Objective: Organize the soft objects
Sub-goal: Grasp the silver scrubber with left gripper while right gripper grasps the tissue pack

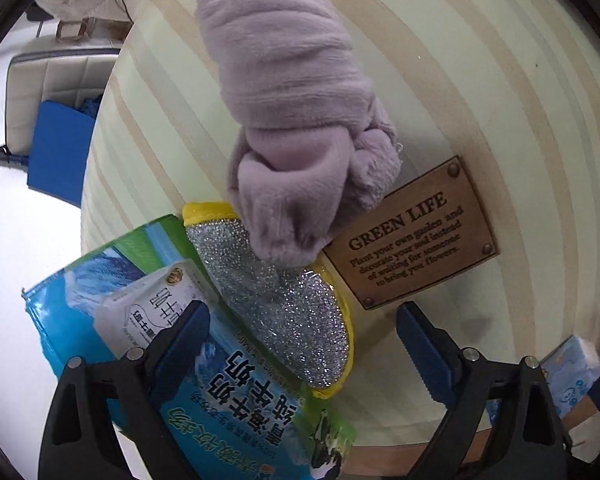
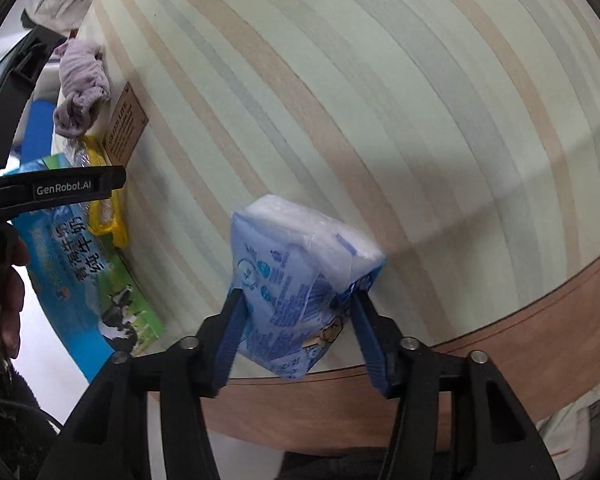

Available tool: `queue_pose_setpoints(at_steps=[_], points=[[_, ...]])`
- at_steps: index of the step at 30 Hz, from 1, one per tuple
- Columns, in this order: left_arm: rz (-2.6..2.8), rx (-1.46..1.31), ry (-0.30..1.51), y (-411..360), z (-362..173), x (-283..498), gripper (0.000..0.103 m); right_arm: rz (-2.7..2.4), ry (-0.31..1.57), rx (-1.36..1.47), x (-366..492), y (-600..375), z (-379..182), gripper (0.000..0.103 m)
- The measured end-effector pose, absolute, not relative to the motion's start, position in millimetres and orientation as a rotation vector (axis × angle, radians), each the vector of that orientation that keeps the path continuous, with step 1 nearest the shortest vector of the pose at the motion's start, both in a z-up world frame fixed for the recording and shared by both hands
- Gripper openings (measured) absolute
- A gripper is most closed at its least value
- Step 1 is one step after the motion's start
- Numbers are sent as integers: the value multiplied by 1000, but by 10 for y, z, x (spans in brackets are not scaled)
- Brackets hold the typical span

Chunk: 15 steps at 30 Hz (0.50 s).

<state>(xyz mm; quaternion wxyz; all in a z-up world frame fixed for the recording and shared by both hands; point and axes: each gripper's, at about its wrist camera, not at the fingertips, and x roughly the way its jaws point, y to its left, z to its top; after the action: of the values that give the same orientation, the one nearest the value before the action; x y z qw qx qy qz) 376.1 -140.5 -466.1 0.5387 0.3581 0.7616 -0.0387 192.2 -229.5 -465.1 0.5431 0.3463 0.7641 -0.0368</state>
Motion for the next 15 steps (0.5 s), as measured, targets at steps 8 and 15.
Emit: queue_pose_setpoints(at_steps=[8, 15], points=[[-140, 450, 1843, -1210, -4421, 3613, 47, 16, 1798, 466, 2180, -2127, -4489, 59], [-239, 292, 1882, -1187, -4407, 2953, 47, 14, 1798, 182, 2278, -2379, -4270, 51]])
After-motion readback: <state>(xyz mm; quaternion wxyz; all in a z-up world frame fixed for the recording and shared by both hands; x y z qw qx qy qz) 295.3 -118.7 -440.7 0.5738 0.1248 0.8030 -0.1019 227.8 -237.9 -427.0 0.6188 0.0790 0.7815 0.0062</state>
